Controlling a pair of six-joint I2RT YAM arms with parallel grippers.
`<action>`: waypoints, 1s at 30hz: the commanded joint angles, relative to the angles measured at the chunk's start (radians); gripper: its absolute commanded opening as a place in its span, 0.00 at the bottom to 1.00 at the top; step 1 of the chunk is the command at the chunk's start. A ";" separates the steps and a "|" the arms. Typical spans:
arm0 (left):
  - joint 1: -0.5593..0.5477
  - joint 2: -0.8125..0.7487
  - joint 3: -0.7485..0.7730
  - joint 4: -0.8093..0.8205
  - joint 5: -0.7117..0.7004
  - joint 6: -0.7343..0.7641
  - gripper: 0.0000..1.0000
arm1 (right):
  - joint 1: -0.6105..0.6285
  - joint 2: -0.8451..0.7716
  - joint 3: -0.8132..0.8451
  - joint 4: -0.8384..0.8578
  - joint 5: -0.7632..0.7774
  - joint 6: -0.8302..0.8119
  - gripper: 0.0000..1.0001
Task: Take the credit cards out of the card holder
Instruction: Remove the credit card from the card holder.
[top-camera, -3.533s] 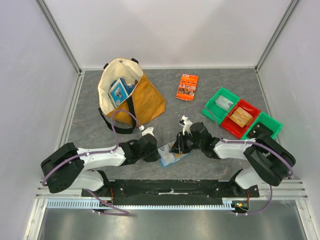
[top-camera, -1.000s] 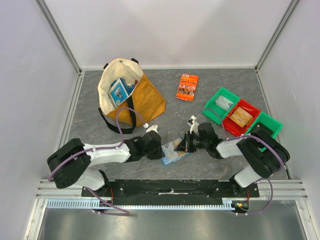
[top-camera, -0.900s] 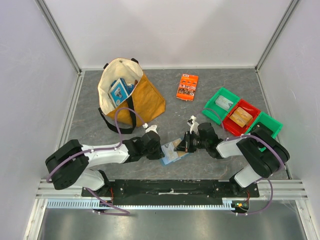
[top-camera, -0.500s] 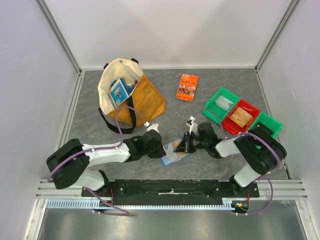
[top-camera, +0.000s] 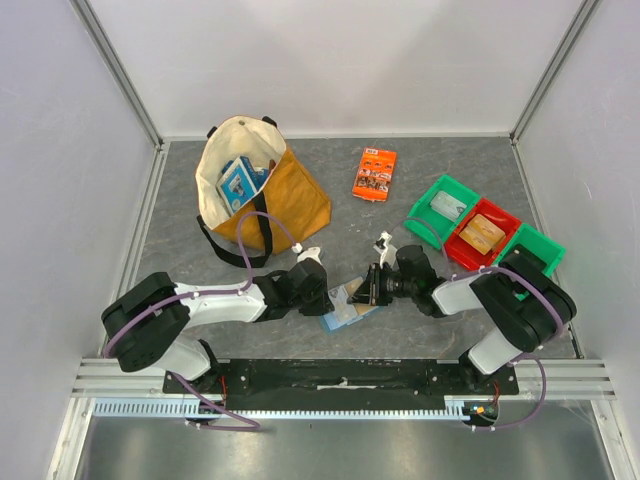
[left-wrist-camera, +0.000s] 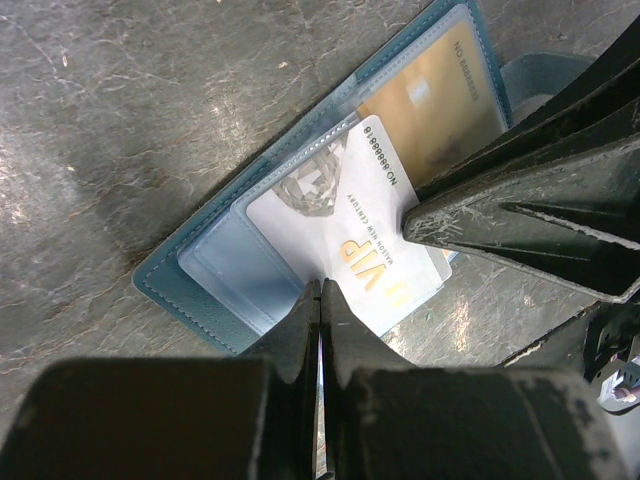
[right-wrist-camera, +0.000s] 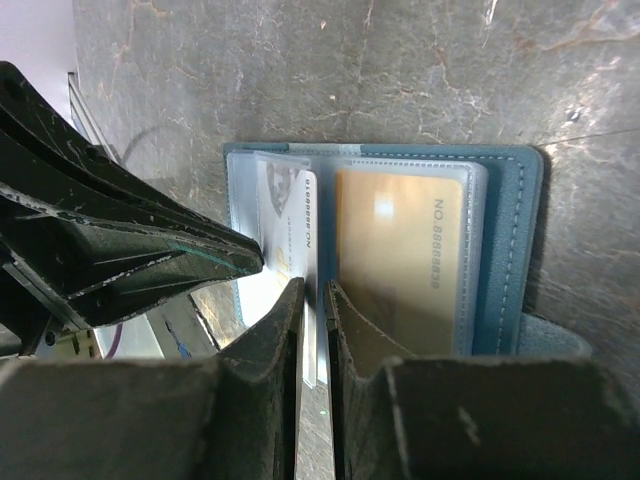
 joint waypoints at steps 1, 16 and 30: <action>0.002 -0.002 -0.013 -0.036 -0.005 -0.002 0.02 | -0.022 -0.034 -0.022 0.031 0.029 0.004 0.19; 0.003 0.001 -0.015 -0.033 0.006 0.003 0.02 | -0.032 0.024 -0.026 0.111 -0.034 0.033 0.18; 0.005 0.001 -0.021 -0.039 0.007 0.000 0.02 | -0.066 -0.023 -0.031 0.042 -0.024 -0.014 0.00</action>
